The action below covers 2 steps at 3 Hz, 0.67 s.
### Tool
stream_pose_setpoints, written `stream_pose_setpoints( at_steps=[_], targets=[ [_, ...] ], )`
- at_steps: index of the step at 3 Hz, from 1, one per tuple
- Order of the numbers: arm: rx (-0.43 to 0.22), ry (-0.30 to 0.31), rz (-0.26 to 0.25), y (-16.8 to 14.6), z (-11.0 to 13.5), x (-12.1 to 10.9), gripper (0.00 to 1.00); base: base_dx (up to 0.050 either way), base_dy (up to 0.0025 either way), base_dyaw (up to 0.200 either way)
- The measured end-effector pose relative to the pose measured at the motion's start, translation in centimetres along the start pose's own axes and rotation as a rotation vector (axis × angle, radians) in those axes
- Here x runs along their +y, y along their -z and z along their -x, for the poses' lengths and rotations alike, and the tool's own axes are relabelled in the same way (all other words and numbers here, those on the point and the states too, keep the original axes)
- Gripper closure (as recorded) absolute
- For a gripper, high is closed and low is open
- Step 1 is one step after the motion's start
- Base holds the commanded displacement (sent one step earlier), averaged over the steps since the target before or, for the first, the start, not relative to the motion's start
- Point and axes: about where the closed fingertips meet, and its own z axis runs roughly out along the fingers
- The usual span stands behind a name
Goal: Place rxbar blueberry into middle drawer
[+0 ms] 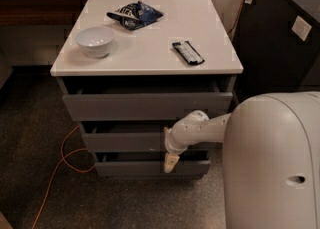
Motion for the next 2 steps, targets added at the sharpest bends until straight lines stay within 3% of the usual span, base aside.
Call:
stream_pose_setpoints(
  at_steps=[2],
  targets=[
    [0.034,0.004,-0.038,-1.65,-1.25,-2.05,0.0,0.0,0.0,0.0]
  ],
)
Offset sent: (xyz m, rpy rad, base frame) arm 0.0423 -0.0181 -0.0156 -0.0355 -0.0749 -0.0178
